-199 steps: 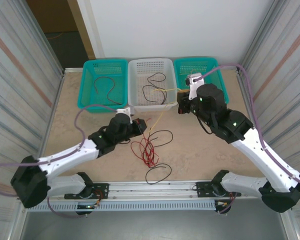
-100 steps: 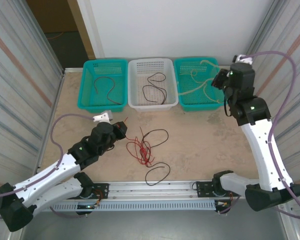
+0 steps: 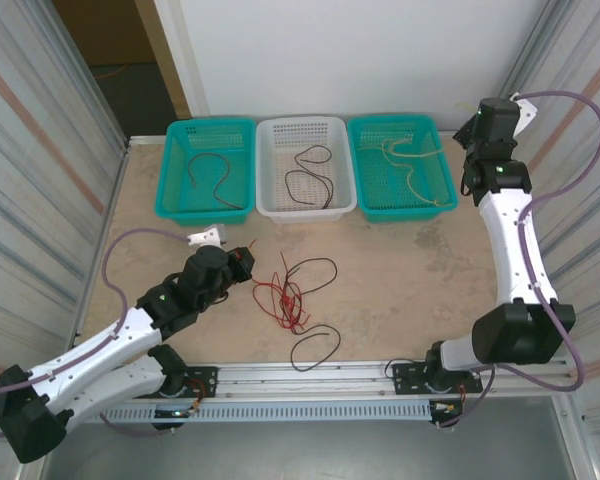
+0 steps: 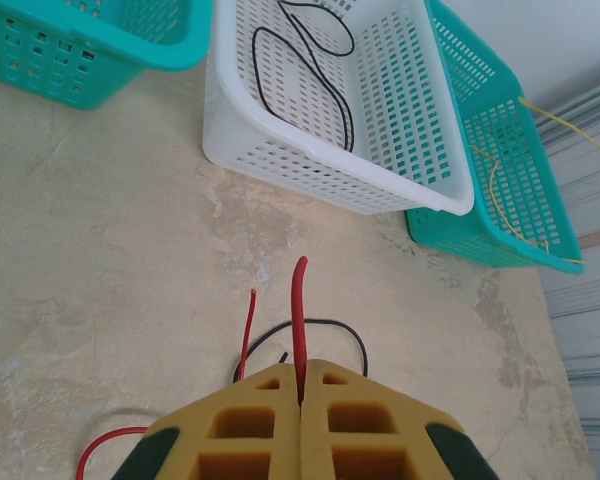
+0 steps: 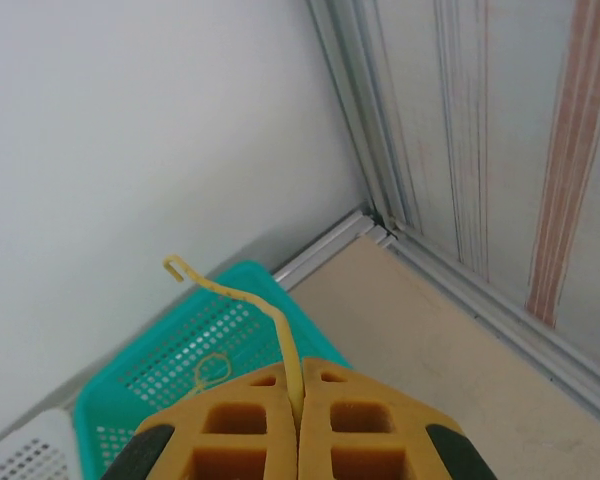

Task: Untangle the cables

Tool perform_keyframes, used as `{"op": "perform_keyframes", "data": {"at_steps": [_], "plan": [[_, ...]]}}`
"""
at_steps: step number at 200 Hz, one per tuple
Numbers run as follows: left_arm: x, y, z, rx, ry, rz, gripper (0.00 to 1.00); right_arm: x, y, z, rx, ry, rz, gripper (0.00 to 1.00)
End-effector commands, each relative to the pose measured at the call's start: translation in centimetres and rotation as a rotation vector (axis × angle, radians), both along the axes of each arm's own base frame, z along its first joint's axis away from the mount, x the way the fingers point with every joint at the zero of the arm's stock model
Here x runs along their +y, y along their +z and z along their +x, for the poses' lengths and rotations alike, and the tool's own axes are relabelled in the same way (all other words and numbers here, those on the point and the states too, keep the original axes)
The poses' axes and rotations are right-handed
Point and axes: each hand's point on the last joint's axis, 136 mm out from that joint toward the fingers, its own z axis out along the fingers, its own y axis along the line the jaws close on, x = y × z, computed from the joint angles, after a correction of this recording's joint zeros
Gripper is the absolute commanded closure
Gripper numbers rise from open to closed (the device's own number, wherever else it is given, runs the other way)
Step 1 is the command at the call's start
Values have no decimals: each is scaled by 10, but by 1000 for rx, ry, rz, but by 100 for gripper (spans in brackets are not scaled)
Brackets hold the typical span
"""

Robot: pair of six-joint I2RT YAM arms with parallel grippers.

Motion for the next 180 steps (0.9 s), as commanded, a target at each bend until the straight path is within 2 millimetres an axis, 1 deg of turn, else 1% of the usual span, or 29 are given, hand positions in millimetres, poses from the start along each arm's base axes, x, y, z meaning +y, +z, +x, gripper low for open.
{"op": "perform_keyframes", "data": {"at_steps": [1, 28, 55, 73, 92, 98, 103, 111, 119, 125, 131, 154, 165, 180], "plan": [[2, -4, 1, -8, -2, 15, 100, -12, 8, 21, -138, -37, 133, 100], [1, -4, 1, -5, -1, 20, 100, -20, -12, 39, -133, -61, 201, 100], [1, -4, 2, -6, 0, 21, 100, -17, -37, 53, -101, -53, 227, 100], [-1, -3, 3, -4, -4, 22, 100, -13, -63, 59, -43, -39, 233, 100], [-5, 1, 5, -12, -19, 20, 100, -3, -92, 64, 20, 7, 249, 97], [-7, 3, 5, -16, -28, 20, 100, 0, -100, 63, 42, 15, 247, 94], [-8, 4, 6, -20, -34, 19, 100, 1, -107, 62, 60, 18, 242, 90], [-11, 7, 7, -26, -42, 19, 100, 5, -116, 60, 83, 32, 237, 74], [-13, 10, 8, -31, -49, 21, 100, 11, -124, 58, 105, 59, 245, 61], [-14, 12, 9, -34, -53, 23, 100, 16, -129, 57, 118, 88, 250, 54], [-16, 14, 10, -39, -57, 27, 100, 21, -134, 55, 137, 109, 246, 50], [-19, 23, 14, -56, -71, 47, 100, 30, -138, 35, 198, 137, 199, 41], [-22, 30, 16, -67, -78, 55, 100, 32, -134, 23, 206, 146, 194, 40], [-27, 43, 20, -89, -100, 66, 100, 40, -126, 8, 204, 192, 177, 38]]}}
